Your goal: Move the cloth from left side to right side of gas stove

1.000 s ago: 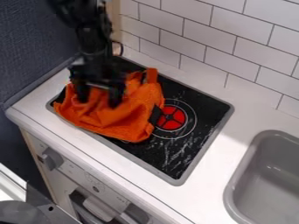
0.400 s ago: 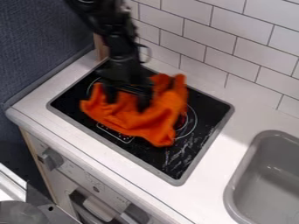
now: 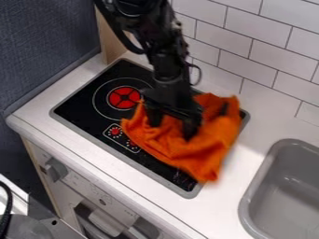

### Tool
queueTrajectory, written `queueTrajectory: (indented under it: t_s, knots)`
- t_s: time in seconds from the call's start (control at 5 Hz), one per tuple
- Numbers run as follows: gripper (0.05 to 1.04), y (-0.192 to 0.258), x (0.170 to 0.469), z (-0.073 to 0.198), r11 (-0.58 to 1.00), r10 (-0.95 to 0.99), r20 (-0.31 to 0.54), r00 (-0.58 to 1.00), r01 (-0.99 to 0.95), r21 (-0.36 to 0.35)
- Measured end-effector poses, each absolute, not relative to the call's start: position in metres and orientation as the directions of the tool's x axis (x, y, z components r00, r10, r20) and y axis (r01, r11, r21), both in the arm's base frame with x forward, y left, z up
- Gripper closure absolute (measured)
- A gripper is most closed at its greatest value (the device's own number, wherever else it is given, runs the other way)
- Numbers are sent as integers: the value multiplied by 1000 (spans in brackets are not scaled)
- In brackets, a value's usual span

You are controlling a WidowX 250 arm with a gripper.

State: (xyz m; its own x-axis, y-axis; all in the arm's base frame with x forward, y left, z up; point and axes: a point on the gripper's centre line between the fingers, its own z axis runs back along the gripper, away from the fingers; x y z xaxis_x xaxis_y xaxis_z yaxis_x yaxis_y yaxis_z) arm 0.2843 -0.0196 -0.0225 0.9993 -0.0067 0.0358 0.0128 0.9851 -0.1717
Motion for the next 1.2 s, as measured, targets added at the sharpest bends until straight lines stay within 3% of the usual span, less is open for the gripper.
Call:
queueTrajectory:
  t_s: [0.4, 0.8, 1.2]
  knots:
    - [82, -41, 255, -12, 982, -62, -1, 998, 60, -180]
    - [83, -33, 274, 36, 986, -67, 75, 995, 77, -150]
    - [82, -20, 284, 82, 984, 0, 112, 994, 20, -175]
